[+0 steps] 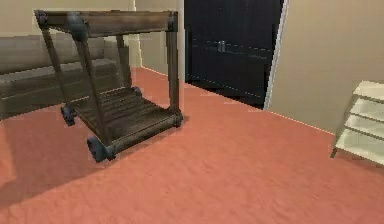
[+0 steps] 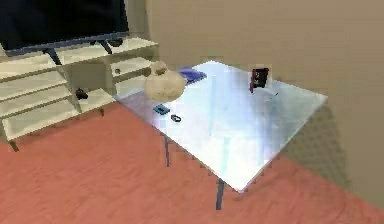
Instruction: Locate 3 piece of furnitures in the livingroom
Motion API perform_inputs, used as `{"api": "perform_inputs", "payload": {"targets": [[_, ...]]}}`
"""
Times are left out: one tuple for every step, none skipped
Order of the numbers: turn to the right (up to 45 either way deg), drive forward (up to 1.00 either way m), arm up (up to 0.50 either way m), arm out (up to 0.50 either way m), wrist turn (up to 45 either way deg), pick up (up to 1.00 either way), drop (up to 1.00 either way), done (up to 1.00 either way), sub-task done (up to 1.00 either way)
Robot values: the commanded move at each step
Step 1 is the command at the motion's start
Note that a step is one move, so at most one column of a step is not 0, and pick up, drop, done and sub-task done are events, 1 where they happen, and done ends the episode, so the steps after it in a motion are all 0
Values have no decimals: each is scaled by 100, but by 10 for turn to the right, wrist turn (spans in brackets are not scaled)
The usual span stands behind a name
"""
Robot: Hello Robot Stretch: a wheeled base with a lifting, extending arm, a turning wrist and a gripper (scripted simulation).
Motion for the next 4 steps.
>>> {"api": "perform_inputs", "payload": {"targets": [[-330, 0, 0, 0, 0, 0, 0, 0, 0], [0, 5, 0, 0, 0, 0, 0, 0, 0], [450, 0, 0, 0, 0, 0, 0, 0, 0], [360, 0, 0, 0, 0, 0, 0, 0, 0]]}}
